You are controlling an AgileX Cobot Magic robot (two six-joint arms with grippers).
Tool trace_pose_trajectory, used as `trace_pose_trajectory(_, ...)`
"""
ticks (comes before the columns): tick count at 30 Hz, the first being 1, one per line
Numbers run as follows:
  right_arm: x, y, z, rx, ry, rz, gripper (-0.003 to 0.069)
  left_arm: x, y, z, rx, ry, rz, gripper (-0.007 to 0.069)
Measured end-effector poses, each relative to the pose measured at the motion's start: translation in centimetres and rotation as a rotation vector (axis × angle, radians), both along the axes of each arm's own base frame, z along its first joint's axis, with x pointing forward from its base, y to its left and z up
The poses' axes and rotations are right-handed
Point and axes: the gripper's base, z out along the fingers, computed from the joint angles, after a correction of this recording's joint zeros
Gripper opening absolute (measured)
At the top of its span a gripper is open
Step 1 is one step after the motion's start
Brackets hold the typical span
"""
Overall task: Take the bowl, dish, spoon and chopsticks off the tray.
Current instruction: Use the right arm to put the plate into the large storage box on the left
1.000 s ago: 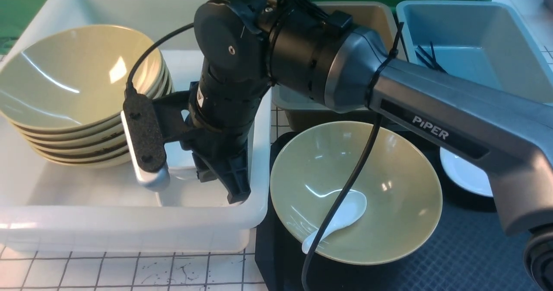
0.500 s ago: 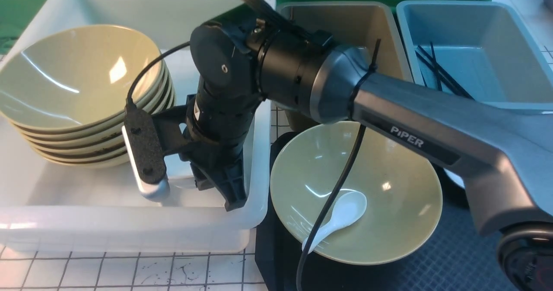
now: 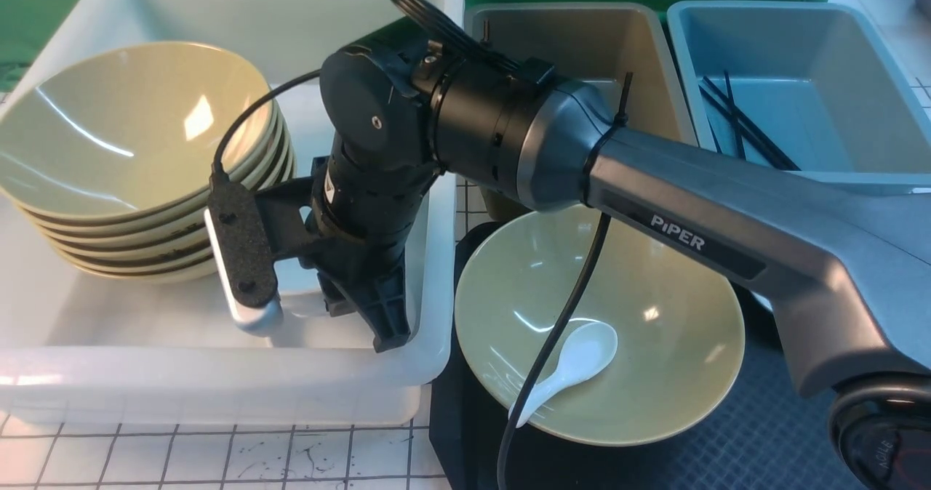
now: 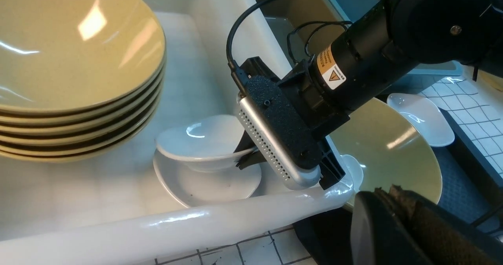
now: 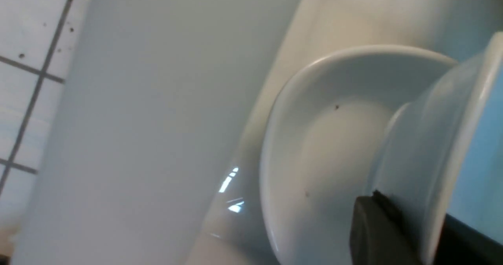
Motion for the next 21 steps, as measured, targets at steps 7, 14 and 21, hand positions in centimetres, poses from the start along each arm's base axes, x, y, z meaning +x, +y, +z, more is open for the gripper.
trace_pose_trajectory(7,0.1,-0.1,0.0,-0.006,-0.007,-0.003,0.0271,-0.1,-0.2,0.0,-0.014,0.006,-0.016,-0.0001)
trace_pose_trajectory(14,-0.4,-0.4,1.6,-0.002,0.003,-0.044,0.0418,-0.3,-0.5,0.0,-0.011,0.002,-0.063,-0.0001)
trace_pose_trajectory(21,-1.5,-1.3,7.6,0.079,-0.030,-0.101,0.0439,-0.4,-0.7,0.1,-0.017,0.002,-0.083,-0.0001)
